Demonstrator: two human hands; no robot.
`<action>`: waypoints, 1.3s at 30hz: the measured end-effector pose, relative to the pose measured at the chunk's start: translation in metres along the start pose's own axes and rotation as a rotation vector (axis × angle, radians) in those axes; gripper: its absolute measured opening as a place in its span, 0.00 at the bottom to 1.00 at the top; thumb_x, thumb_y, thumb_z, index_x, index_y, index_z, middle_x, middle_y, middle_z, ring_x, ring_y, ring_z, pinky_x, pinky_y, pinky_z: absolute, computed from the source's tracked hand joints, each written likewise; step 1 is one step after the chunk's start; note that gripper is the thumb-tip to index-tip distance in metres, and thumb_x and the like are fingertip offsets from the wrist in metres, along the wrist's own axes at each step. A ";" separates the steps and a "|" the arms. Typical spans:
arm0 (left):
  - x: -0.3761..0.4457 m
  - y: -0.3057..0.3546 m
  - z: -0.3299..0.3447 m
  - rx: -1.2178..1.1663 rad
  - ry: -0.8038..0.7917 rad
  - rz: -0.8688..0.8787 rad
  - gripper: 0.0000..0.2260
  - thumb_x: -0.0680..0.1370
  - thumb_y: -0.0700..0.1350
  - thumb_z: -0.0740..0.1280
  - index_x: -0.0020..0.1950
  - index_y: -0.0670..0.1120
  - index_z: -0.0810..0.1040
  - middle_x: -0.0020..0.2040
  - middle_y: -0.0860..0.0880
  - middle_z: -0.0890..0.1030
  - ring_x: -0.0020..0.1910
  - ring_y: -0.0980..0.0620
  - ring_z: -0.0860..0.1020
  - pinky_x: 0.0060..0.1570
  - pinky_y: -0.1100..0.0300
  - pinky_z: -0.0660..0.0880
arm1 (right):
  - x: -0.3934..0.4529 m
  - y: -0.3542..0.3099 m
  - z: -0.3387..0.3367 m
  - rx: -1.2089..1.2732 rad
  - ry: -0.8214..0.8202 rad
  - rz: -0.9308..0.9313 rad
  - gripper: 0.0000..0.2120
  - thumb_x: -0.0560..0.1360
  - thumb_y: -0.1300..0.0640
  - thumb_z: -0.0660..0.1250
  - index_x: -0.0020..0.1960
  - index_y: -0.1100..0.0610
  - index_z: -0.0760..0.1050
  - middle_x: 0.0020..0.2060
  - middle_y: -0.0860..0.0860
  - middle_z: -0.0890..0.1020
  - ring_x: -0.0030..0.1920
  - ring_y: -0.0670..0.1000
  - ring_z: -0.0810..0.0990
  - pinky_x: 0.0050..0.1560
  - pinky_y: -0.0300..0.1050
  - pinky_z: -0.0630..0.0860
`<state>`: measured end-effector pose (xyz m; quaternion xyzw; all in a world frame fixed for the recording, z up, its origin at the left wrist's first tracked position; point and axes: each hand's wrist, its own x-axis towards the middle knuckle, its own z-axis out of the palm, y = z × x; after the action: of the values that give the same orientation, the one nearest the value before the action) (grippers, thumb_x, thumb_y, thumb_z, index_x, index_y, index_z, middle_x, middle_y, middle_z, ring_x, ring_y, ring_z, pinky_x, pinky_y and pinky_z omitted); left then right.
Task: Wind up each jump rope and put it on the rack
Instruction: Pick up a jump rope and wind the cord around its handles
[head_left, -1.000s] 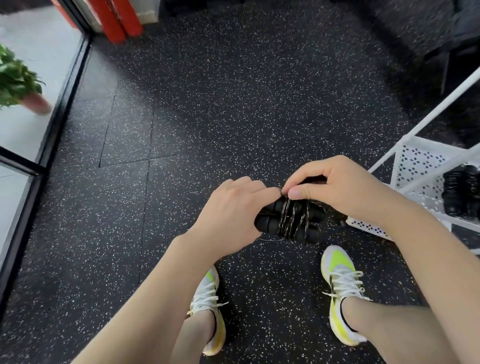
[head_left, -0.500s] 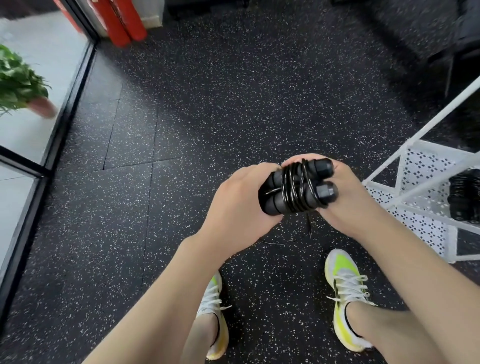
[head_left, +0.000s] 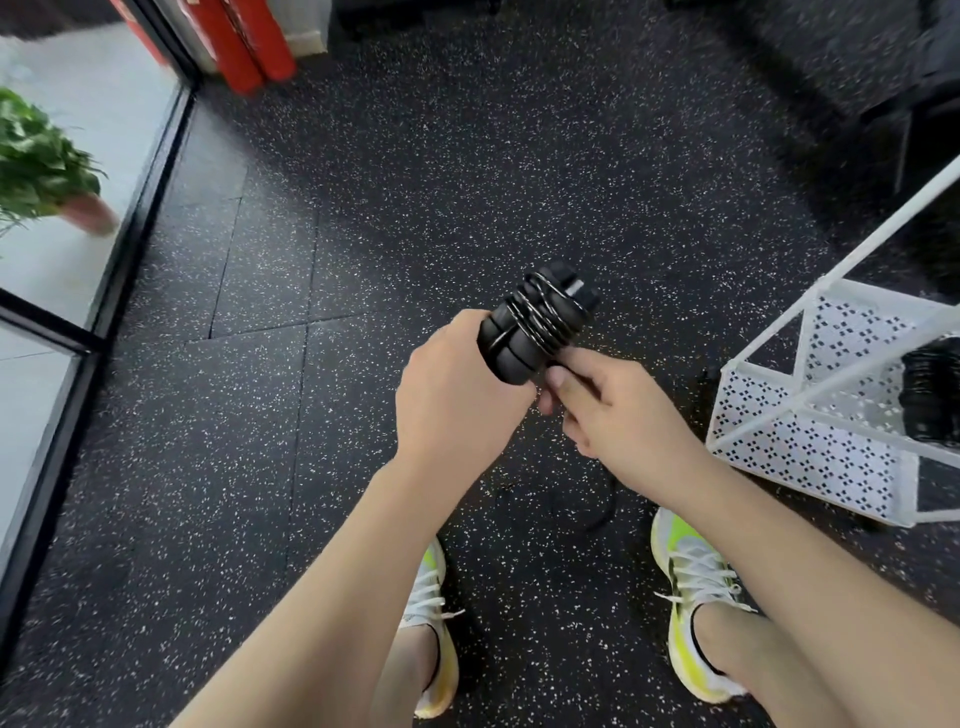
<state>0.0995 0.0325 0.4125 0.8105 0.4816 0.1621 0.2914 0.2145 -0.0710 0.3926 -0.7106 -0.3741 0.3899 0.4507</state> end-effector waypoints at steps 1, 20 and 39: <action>0.002 -0.002 0.000 0.035 0.002 -0.018 0.12 0.69 0.49 0.73 0.50 0.56 0.75 0.41 0.56 0.81 0.41 0.51 0.79 0.43 0.52 0.78 | -0.001 0.000 0.001 -0.081 -0.004 -0.011 0.12 0.85 0.56 0.59 0.45 0.50 0.76 0.32 0.46 0.81 0.25 0.42 0.70 0.28 0.38 0.65; 0.001 -0.030 0.015 0.459 -0.129 0.201 0.18 0.73 0.50 0.73 0.61 0.51 0.74 0.51 0.51 0.78 0.49 0.46 0.76 0.42 0.55 0.67 | -0.021 -0.026 -0.009 -0.662 0.015 -0.236 0.09 0.81 0.53 0.64 0.58 0.47 0.80 0.33 0.40 0.76 0.30 0.40 0.71 0.31 0.39 0.67; -0.012 -0.023 0.028 0.290 -0.230 0.737 0.08 0.71 0.47 0.71 0.49 0.51 0.77 0.40 0.55 0.77 0.40 0.50 0.73 0.42 0.50 0.75 | 0.000 -0.019 -0.068 -0.318 -0.149 0.002 0.05 0.71 0.53 0.78 0.42 0.44 0.85 0.36 0.39 0.84 0.37 0.40 0.81 0.38 0.37 0.73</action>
<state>0.0932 0.0214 0.3767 0.9742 0.1411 0.0946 0.1484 0.2715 -0.0892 0.4299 -0.7423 -0.4630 0.3779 0.3031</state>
